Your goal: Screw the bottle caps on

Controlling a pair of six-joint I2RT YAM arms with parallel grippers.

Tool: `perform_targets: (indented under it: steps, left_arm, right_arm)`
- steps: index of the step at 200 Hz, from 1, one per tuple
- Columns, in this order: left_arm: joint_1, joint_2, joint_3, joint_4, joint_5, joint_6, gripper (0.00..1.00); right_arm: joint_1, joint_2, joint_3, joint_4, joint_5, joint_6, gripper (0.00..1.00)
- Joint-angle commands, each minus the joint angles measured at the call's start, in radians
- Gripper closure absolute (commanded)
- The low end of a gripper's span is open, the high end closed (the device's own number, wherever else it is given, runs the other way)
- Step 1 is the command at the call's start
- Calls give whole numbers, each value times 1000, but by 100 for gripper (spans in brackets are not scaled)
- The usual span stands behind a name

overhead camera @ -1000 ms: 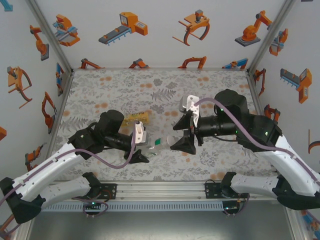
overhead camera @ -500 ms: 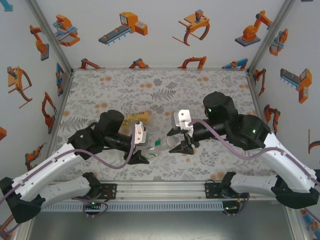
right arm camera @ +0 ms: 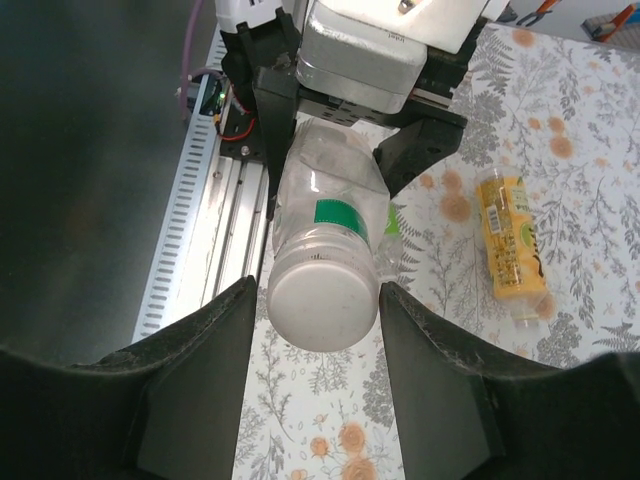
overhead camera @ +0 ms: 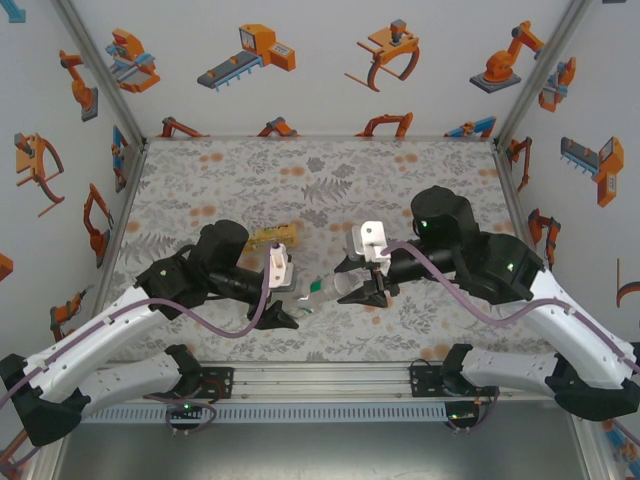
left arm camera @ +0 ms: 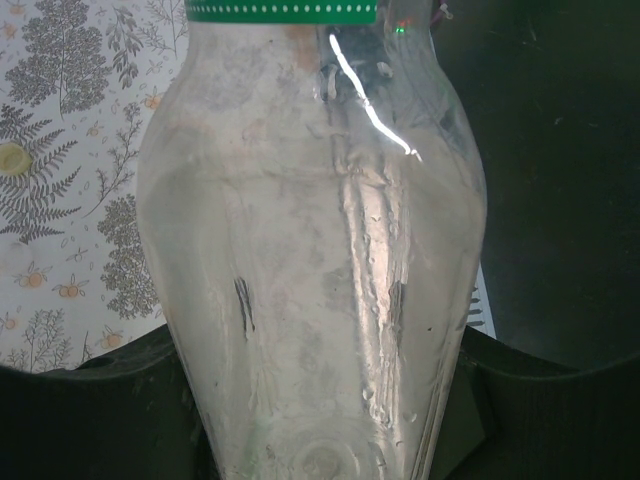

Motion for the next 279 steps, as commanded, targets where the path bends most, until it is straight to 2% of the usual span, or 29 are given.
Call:
perform_targets:
  steps: [1, 36, 67, 86, 104, 119, 139, 164, 175, 199, 224, 248, 279]
  left_arm:
    - [-5, -2, 25, -10, 28, -6, 100]
    - [-7, 1, 27, -10, 29, -5, 100]
    - [-8, 1, 26, -10, 28, -5, 100]
    - [-9, 1, 27, -11, 24, -6, 100]
    - [-9, 2, 24, -3, 16, -5, 100]
    - [-9, 1, 17, 16, 1, -9, 100]
    - [-11, -1, 1, 58, -44, -20, 100]
    - [-11, 6, -12, 101, -143, -14, 100]
    - [-11, 10, -16, 120, -189, -3, 100]
    - [-16, 29, -21, 155, -292, 18, 100]
    - [-18, 47, -25, 189, -392, 36, 100]
    - [-18, 55, -27, 210, -458, 49, 100]
    - [-18, 51, -37, 232, -462, 62, 100]
  right_arm:
    - [6, -21, -7, 45, 6, 26, 50]
    - [6, -23, -7, 37, 5, 29, 51]
    - [6, -23, -10, 25, 3, 34, 57]
    - [6, -24, -18, 21, 16, 52, 65]
    - [7, -33, -34, 47, 63, 132, 75]
    - [8, -47, -63, 95, 132, 259, 83]
    - [8, -65, -109, 159, 250, 490, 100]
    - [9, -78, -154, 171, 488, 910, 100]
    - [9, -74, -159, 135, 552, 1082, 100]
    - [7, -58, -171, 54, 599, 1411, 100]
    - [7, -29, -201, 3, 568, 1726, 100]
    - [7, -17, -239, 52, 555, 1845, 100]
    - [6, -24, -245, 88, 595, 1837, 99]
